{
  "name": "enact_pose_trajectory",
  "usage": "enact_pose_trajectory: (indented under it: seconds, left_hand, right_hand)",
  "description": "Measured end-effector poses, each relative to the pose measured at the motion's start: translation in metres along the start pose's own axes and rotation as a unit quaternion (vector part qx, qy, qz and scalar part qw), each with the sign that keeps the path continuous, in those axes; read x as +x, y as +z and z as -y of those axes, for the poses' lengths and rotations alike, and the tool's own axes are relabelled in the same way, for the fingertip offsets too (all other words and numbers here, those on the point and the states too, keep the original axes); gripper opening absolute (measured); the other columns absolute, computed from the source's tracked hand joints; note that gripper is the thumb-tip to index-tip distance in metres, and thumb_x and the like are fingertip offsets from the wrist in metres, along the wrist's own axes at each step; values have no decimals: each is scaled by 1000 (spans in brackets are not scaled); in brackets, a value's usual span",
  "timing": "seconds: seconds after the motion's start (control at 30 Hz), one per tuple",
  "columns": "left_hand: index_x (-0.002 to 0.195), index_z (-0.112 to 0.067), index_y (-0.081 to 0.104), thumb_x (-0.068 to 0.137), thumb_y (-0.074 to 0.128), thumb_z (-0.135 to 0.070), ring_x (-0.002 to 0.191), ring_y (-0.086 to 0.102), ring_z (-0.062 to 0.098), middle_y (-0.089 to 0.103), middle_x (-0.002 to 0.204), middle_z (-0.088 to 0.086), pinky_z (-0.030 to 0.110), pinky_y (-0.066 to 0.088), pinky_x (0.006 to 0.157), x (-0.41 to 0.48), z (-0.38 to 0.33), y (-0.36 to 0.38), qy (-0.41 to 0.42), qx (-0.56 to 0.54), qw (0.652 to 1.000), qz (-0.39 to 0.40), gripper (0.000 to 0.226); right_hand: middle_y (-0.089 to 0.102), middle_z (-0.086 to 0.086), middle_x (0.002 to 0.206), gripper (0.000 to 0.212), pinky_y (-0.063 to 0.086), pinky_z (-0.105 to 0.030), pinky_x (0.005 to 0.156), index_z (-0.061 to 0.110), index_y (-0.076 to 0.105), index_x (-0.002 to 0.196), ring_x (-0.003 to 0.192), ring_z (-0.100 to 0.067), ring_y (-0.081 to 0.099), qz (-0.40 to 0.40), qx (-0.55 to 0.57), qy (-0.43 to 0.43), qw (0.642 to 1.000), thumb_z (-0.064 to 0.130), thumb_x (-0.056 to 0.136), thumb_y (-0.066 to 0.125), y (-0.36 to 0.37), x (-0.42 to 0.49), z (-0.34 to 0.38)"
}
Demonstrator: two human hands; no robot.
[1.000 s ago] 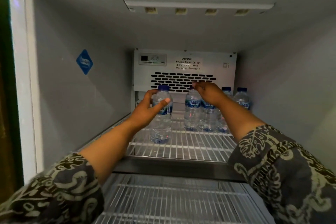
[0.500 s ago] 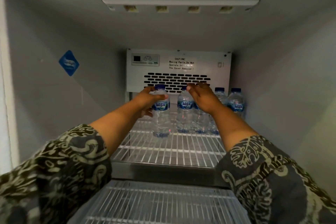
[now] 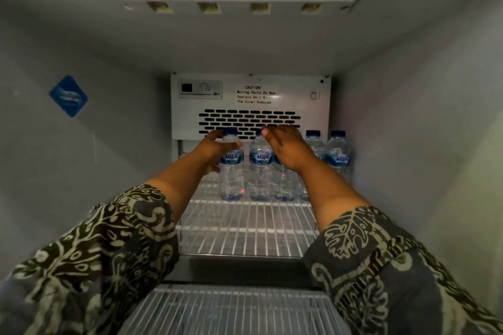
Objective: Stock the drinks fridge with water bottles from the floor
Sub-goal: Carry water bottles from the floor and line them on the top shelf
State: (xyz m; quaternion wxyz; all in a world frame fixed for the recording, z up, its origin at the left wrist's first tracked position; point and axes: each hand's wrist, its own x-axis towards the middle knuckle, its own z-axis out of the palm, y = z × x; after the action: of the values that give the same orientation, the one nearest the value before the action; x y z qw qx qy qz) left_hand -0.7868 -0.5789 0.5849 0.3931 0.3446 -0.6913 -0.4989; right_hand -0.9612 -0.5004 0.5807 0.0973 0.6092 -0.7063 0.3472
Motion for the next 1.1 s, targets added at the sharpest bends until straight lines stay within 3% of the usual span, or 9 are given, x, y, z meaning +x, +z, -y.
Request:
enact_pose_trajectory:
  seconds: [0.1, 0.27, 0.73, 0.93, 1.03, 1.1]
  left_hand:
    - [144, -21, 30, 86, 67, -24, 116, 53, 37, 50, 135, 18, 45, 46, 86, 3, 1, 4, 2, 14, 1000, 11, 69]
    - [142, -23, 32, 84, 69, -27, 117, 52, 37, 49, 137, 17, 46, 46, 90, 4, 2, 8, 8, 17, 1000, 19, 69]
    - [147, -24, 25, 90, 59, -36, 127, 44, 35, 40, 145, 13, 53, 38, 104, 4, 16, 14, 43, -5, 998, 34, 68]
    - [150, -24, 18, 96, 24, -56, 140, 29, 34, 24, 155, 11, 47, 22, 113, 4, 13, 13, 33, 22, 998, 50, 63]
    - [151, -25, 14, 92, 20, -64, 141, 26, 34, 21, 156, 11, 49, 18, 113, 6, 12, 8, 23, 59, 996, 67, 70]
    - [151, -24, 8, 93, 22, -62, 142, 23, 34, 16, 158, 11, 47, 19, 114, 5, 11, 4, 33, 94, 993, 69, 71]
  right_hand:
    - [34, -11, 150, 53, 20, -48, 115, 29, 37, 142, 142, -32, 18, -3, -5, -1, 1000, 53, 97, 24, -1, -1, 1]
    - [26, -9, 154, 51, 16, -44, 117, 30, 35, 143, 145, -27, 11, -7, 1, -3, 1000, 51, 98, 27, -3, -6, 4]
    - [47, -12, 139, 55, 30, -51, 109, 28, 47, 135, 134, -30, 34, -16, 35, -2, 999, 58, 96, 23, -2, -4, 4]
    - [35, -8, 150, 57, 19, -51, 116, 30, 40, 140, 142, -29, 20, -18, 26, 9, 999, 59, 95, 20, -1, -8, 8]
    - [12, -1, 159, 54, 2, -44, 118, 33, 29, 145, 147, -22, -4, -31, 20, 26, 999, 55, 96, 22, -6, -15, 12]
    - [5, 1, 160, 54, -1, -41, 118, 33, 26, 146, 146, -19, -11, -70, -7, 25, 997, 53, 96, 24, -12, -17, 16]
